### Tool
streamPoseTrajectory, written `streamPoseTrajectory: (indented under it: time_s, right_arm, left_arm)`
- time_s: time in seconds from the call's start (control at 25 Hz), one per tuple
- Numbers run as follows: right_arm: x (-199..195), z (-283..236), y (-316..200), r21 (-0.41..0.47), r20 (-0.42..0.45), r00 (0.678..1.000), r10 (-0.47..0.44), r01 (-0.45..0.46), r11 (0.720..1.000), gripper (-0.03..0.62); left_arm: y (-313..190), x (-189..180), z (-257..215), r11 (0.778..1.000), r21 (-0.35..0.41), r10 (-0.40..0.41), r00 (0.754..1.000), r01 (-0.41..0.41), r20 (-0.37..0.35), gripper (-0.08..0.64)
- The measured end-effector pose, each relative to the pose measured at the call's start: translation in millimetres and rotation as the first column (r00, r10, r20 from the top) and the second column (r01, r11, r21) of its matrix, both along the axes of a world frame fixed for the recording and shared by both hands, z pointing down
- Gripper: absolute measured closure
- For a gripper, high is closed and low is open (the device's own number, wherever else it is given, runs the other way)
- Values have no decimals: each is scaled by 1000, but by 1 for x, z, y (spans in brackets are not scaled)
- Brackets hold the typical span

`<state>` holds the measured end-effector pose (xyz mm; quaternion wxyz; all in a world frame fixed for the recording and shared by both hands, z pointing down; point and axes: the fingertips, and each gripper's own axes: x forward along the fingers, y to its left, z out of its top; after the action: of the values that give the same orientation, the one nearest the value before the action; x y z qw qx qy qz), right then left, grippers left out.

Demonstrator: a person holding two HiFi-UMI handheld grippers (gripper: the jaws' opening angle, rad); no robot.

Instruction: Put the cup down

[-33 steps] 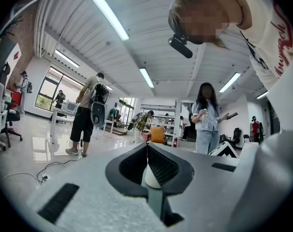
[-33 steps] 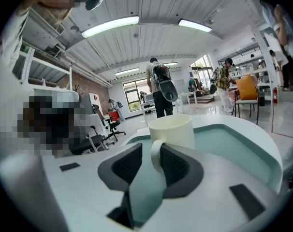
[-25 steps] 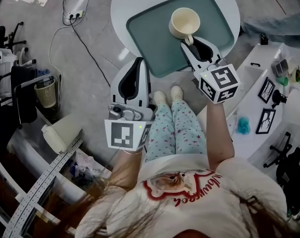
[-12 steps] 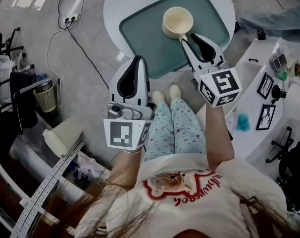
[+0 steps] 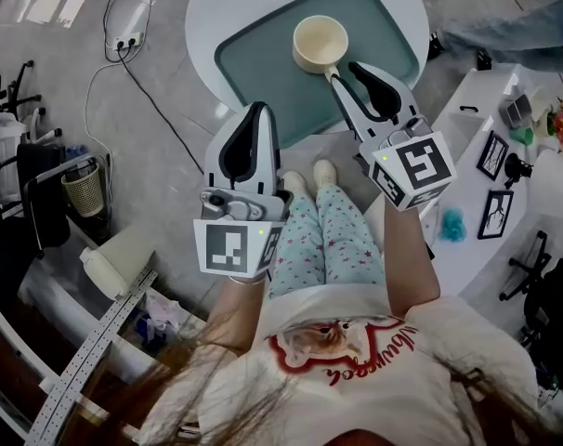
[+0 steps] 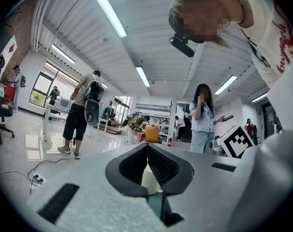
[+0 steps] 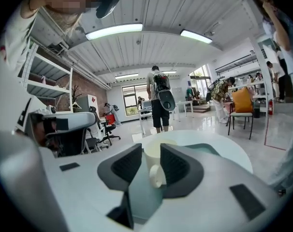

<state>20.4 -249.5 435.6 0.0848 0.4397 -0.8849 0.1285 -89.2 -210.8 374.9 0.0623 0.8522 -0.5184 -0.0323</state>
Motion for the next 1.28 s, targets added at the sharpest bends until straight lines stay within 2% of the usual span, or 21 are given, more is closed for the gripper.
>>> streamPoseTrajectory:
  time_s: [0.16,0.52,0.76,1.28]
  right_arm:
    - [5,-35,-1,78,20,1000,6,-7,997,495]
    - [-9,-95,1,153,31,999,-23,18,988,506]
    - [-12,-102,5,154,36,999,-33,27,988,538]
    - [-13,-120,8,161,44,999,-29,22,987,565]
  left_arm:
    - [-3,10,-8,1000,10,4,1000,-4,-14,546]
    - [-3,14,-36,999,40,20,1000,-20,-14,546]
    - [-2,13,-41,999,38,16,1000,-16,-17,546]
    - [2,17,-62,999,42,31,999,-30,-15,546]
